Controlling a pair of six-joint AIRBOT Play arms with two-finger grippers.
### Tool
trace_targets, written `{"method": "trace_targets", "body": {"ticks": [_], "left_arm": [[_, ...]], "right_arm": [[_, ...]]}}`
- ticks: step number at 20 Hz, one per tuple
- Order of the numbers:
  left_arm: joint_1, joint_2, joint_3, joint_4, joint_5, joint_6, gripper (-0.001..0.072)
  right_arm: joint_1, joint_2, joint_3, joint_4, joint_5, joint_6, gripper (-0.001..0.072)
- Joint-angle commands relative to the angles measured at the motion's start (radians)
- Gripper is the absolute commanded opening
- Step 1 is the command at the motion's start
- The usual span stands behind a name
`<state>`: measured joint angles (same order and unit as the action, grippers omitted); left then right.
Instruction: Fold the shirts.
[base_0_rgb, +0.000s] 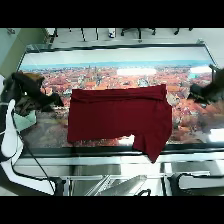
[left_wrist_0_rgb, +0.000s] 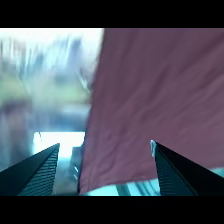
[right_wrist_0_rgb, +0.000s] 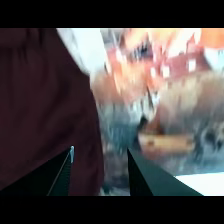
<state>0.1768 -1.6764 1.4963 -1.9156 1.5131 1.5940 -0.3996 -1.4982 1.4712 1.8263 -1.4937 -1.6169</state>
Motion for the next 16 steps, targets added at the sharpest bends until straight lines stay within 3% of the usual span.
{"method": "trace_targets", "body": {"ticks": [1,5,10,11,13,14,16], "left_arm": [[0.030,0.116,-0.385,-0.097,-0.147,0.106,0.0643],[0.026,0.119,-0.558,-0.177,-0.219,0.183,0.0643],[0.009,0.118,-0.585,-0.276,-0.259,0.220,0.0642],[0.000,0.118,-0.585,-0.277,-0.259,0.220,0.0575],[-0.015,0.118,-0.585,-0.278,-0.264,0.220,0.0217],[-0.023,0.117,-0.585,-0.277,-0.264,0.220,0.0115],[-0.037,0.118,-0.585,-0.277,-0.264,0.224,0.0100]], "right_arm": [[-0.159,0.230,-0.372,0.194,0.051,-0.067,0.0409],[-0.312,0.364,-0.623,0.277,0.053,-0.116,0.0409],[-0.308,0.383,-0.860,0.288,0.150,-0.140,0.0411],[-0.301,0.378,-0.900,0.297,0.183,-0.140,0.0411],[-0.271,0.357,-0.967,0.311,0.242,-0.142,0.0412],[-0.246,0.339,-0.988,0.311,0.261,-0.142,0.0412],[-0.183,0.290,-1.006,0.316,0.300,-0.142,0.0412]]}}
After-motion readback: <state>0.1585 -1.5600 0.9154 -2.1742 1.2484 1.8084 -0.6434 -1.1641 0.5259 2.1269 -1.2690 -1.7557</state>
